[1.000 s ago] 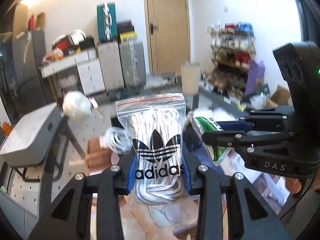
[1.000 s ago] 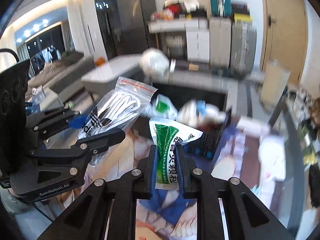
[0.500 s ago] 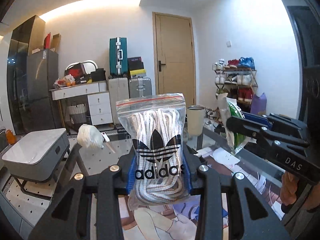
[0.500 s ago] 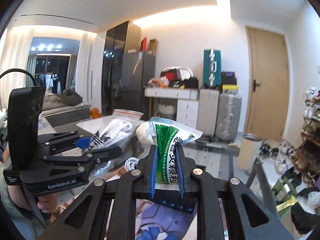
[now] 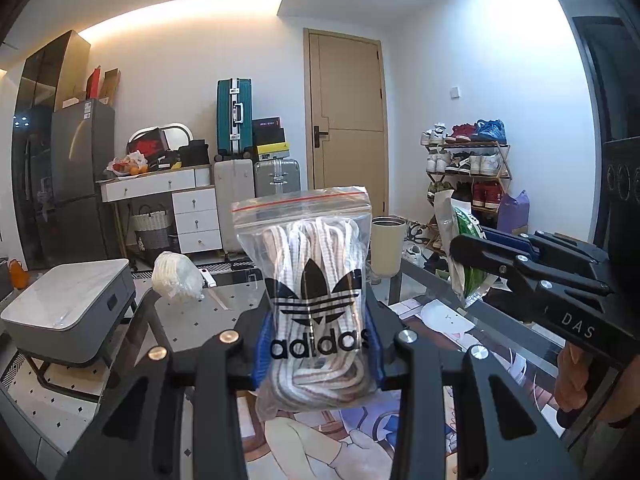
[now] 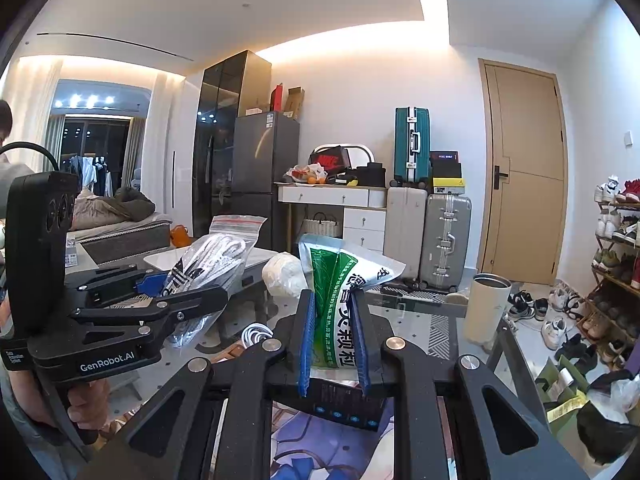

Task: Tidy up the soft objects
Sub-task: 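Lift the adidas bag with the left tool while the right tool lifts the medicine packet, then lower the adidas bag and medicine packet into the black box and open both tools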

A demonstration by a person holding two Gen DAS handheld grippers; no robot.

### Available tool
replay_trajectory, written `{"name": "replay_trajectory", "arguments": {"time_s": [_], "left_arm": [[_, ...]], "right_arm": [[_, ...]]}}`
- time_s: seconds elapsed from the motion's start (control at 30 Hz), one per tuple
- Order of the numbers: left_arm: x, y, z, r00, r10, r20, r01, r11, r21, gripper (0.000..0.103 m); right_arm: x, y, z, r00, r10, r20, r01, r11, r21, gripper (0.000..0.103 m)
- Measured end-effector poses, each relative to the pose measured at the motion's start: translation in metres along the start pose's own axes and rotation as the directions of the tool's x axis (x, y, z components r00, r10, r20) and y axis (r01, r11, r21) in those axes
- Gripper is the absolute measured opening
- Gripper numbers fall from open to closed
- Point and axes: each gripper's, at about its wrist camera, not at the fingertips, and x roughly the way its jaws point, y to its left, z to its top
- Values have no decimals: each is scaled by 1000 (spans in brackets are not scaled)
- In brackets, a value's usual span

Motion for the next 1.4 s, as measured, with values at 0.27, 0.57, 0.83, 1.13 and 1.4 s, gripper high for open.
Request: {"name": "replay_trajectory", "arguments": {"time_s": [0.27,0.57,0.83,1.13,1.4], "left_arm": [[2,3,2,1000,-8,-10,8,1000,-23,37],[24,13,12,1000,-5,-22,4,998,-60,37],[48,22,32,1000,25,13,-24,995,-92,37],[86,28,40,998,59,-2,-59,993,-101,37],[94,28,35,998,65,-21,-67,994,-85,37]], "right_arm": [[0,-1,0,1000,-4,1,4,1000,2,17],[14,0,4,1000,-8,-7,8,1000,10,17],[41,-4,26,1000,-4,10,3,1000,20,17],[92,-20,33,1000,2,-21,-1,997,78,17],[107,-22,32,999,-5,-42,8,997,74,17]]}}
